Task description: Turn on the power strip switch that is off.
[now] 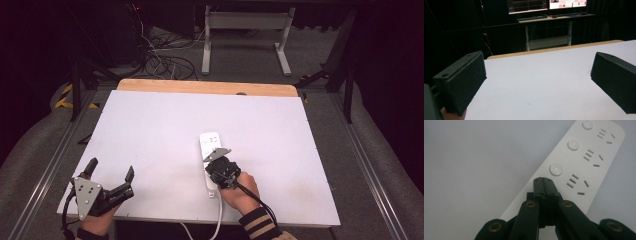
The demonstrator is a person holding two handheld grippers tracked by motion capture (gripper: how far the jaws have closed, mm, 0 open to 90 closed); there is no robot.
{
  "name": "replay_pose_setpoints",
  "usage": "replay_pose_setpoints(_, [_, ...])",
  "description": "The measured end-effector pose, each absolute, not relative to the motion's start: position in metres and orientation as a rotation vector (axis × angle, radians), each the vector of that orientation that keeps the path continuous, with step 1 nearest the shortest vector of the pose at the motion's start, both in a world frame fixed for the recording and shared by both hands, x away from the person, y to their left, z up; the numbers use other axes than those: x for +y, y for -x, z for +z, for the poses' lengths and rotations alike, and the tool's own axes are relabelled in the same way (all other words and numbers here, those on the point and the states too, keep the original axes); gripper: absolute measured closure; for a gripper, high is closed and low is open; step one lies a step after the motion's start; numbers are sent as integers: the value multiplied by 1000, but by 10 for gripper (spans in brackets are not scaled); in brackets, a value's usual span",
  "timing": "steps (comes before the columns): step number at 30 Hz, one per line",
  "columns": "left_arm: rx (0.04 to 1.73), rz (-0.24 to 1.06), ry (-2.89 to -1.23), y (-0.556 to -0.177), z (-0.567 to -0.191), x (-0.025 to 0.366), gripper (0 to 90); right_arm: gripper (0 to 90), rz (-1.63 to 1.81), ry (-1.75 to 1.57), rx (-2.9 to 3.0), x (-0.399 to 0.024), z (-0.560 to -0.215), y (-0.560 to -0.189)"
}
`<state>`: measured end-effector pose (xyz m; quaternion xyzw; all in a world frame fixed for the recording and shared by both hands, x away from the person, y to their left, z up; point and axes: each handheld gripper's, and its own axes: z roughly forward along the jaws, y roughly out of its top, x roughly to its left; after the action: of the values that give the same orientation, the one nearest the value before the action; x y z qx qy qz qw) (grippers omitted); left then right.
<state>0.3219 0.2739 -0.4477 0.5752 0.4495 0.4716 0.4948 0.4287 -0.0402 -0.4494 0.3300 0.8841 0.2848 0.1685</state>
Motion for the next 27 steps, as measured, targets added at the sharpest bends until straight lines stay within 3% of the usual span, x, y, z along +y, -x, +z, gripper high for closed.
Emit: replay_pose_setpoints(27, [1097, 1146, -1395, -322, -448, 274, 6, 900, 807, -923, 2490, -38, -453, -422])
